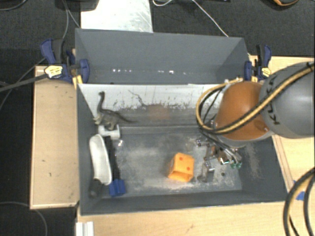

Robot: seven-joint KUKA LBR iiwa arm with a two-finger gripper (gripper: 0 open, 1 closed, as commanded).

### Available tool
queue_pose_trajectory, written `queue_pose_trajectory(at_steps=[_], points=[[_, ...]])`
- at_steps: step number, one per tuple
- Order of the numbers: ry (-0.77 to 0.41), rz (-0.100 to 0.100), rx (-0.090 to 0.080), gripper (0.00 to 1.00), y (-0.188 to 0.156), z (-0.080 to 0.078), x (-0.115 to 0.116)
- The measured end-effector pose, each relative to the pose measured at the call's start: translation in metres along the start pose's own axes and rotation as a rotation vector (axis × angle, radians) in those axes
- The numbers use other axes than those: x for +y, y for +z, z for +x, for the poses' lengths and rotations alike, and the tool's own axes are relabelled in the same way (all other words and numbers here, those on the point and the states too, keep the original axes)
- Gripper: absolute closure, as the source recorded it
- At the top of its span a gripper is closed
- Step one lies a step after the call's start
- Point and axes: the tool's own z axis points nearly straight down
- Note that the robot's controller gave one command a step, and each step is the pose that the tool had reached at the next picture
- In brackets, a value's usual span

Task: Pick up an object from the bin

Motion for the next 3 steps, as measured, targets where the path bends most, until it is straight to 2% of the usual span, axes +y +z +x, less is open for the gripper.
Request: queue_pose_trajectory(at_steps=[1,2,3], points=[[-0.003,-0.001,0.002,0.00,0.001,0.001,0.001],[-0.199,-0.002,0.001,0.00,0.023,0.022,0.032],[-0.150,-0.001,-0.002,1.00,0.022,0.019,0.024]])
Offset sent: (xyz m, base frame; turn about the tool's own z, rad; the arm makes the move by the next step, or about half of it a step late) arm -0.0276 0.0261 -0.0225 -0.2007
